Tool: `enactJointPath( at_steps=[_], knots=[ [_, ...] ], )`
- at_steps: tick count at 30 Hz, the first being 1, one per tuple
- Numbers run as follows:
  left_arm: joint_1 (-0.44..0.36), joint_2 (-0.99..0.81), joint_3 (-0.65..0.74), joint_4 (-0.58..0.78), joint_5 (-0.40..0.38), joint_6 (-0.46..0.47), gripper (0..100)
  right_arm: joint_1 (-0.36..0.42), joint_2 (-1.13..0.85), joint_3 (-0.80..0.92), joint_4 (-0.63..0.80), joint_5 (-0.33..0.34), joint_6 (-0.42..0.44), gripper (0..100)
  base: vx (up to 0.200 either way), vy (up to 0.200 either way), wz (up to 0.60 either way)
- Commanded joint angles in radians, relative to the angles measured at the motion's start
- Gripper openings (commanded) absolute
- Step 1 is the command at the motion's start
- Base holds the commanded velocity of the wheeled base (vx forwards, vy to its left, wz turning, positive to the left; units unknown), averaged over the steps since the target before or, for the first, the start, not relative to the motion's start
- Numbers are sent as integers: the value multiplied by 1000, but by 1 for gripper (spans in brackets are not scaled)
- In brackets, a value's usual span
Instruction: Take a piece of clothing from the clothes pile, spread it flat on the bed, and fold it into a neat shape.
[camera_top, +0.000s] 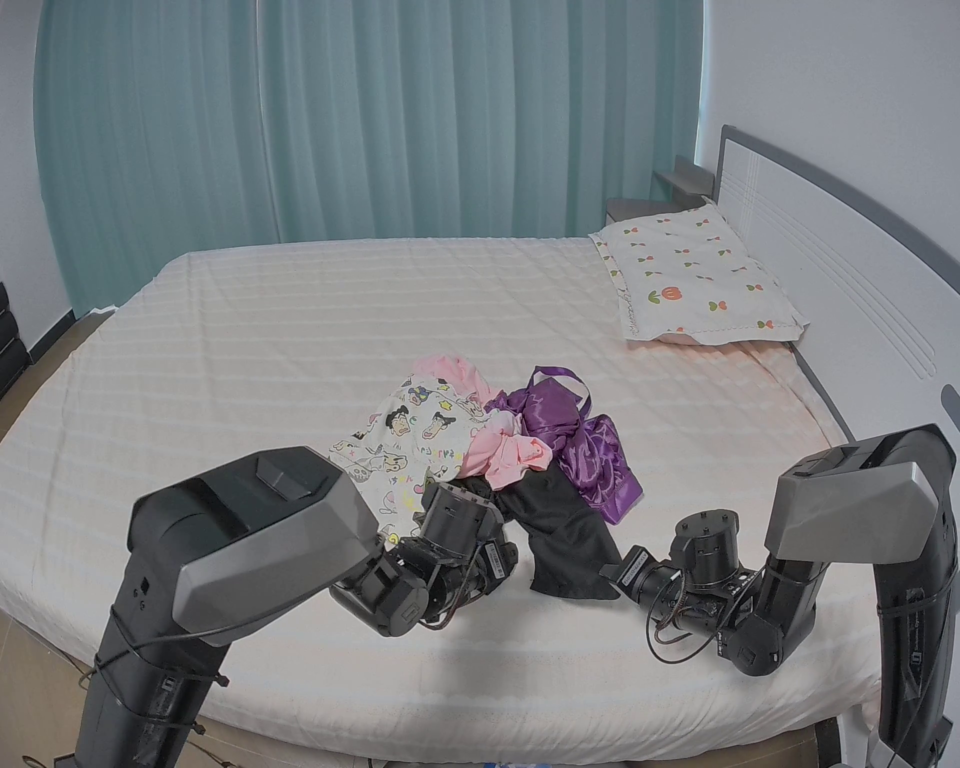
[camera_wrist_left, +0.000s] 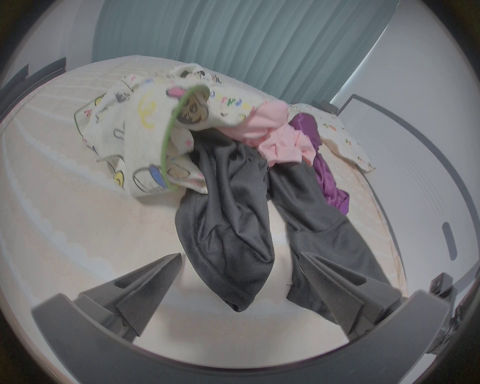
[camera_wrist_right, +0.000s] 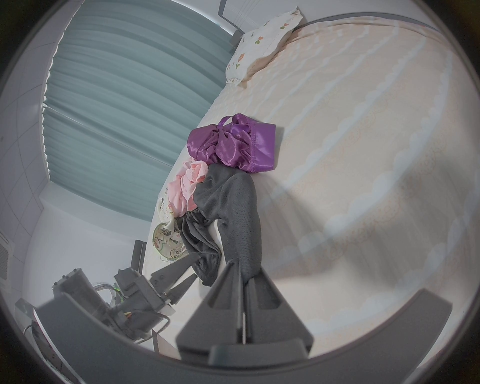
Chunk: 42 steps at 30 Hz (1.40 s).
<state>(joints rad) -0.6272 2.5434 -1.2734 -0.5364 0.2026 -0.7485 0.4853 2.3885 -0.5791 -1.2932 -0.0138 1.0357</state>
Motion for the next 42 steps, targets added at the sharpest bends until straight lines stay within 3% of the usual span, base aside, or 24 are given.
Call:
enactJointPath(
  at_steps=[1,5,8,9,16,22,26,33,38,42],
  knots=[
    [-6,44,-58,10,6,0,100,-1,8,2,-5,0,0,0,0,0,0],
    [-8,52,-86,13,9,3,100,-1,6,2,-5,0,0,0,0,0,0],
    [-12,74,-141,24,54,3,100,-1,6,2,-5,0,0,0,0,0,0],
    [-12,80,-152,35,63,3,0,-1,6,2,-5,0,0,0,0,0,0],
    [-11,75,-169,113,90,-29,0,-2,1,7,-8,2,1,0,0,0,0],
    [-5,31,-98,159,98,-111,0,-1,-8,58,-112,5,0,0,0,0,0],
    [9,-126,75,116,74,-172,0,2,-77,153,-262,14,-5,0,0,0,0],
    [14,-422,358,-80,11,-170,0,7,-255,185,-270,20,-22,0,0,0,0],
    [9,-652,468,-139,9,-170,0,1,-428,179,-248,52,-106,0,0,0,0],
    [9,-782,473,-140,9,-167,0,4,-548,159,-196,66,-164,0,0,0,0]
  ],
)
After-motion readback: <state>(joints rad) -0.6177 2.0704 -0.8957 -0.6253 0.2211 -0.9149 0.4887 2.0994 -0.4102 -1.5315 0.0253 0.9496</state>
